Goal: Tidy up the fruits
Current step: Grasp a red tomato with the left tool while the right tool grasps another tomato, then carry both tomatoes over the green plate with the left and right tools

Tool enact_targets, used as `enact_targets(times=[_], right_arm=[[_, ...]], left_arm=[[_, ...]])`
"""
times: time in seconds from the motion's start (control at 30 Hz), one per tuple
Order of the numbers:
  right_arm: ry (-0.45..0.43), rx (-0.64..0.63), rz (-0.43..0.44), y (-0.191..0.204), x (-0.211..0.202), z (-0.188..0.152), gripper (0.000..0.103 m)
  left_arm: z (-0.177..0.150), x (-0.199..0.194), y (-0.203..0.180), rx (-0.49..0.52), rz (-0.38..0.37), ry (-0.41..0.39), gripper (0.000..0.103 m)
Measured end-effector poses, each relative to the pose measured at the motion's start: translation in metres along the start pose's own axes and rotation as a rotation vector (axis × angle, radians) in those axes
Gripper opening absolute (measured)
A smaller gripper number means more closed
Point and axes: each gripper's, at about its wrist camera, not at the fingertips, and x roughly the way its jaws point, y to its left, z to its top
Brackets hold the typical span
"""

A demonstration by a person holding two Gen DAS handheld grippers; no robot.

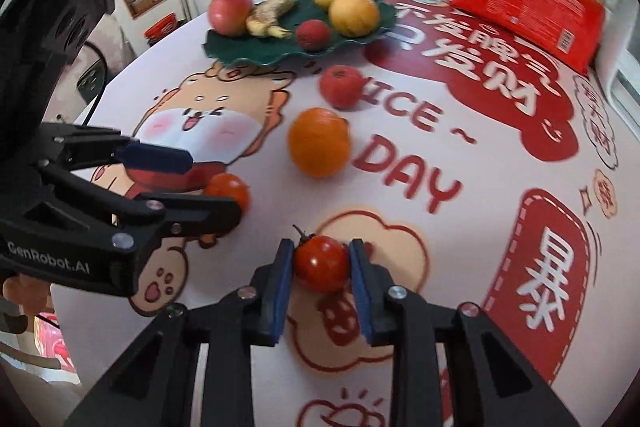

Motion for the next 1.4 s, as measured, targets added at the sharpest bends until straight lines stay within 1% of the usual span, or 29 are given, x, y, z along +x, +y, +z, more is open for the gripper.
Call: enact_targets(times=[0.03,0.13,0.2,0.27,0.3,0.4,0.63,0.9,1.1,1.2,1.3,1.4], right_arm=[[0.000,0.008,-0.002,-0.002,0.000,-0.001,0.028],[-0.002,0.021,-0.007,-0.005,-0.001,-0.002,0.028],[-0.003,0.026,-0.009,-0.006,-0.001,-0.002,0.028],[-0.004,0.029,-0.012,-0.005,-0.001,-0.002,0.028],[-0.004,0.029,-0.013,-0.005,-0.001,-0.001,0.028],[-0.004,0.034,-0.014,-0.006,-0.002,-0.002,0.028],[-0.008,0.043,-0.024,-0.007,-0.006,0.000,0.028],[-0.049,0.044,-0.015,0.001,-0.025,0.018,0.028],[-0.122,0.040,0.006,0.013,-0.056,0.052,0.028],[-0.166,0.032,0.011,0.020,-0.076,0.078,0.028],[-0.200,0.029,0.002,0.026,-0.094,0.108,0.028],[-0.244,0.035,0.001,0.031,-0.115,0.140,0.028]], left_arm=[[0.000,0.001,-0.002,0.006,0.001,-0.003,0.066],[0.001,0.002,-0.006,0.015,-0.002,-0.006,0.057],[0.001,0.003,-0.010,0.024,0.007,-0.010,0.043],[0.000,0.003,-0.012,0.027,0.003,-0.009,0.035],[0.000,0.002,-0.013,0.029,0.008,-0.017,0.034],[-0.002,-0.001,-0.016,0.039,0.014,-0.030,0.032],[-0.002,-0.008,-0.016,0.038,0.002,-0.042,0.030],[0.008,-0.040,-0.005,0.011,-0.013,-0.084,0.030],[0.032,-0.086,0.012,-0.018,-0.029,-0.148,0.030],[0.049,-0.112,0.022,-0.021,-0.028,-0.182,0.030],[0.067,-0.140,0.029,-0.008,-0.011,-0.222,0.030],[0.089,-0.168,0.035,0.013,0.023,-0.262,0.030]])
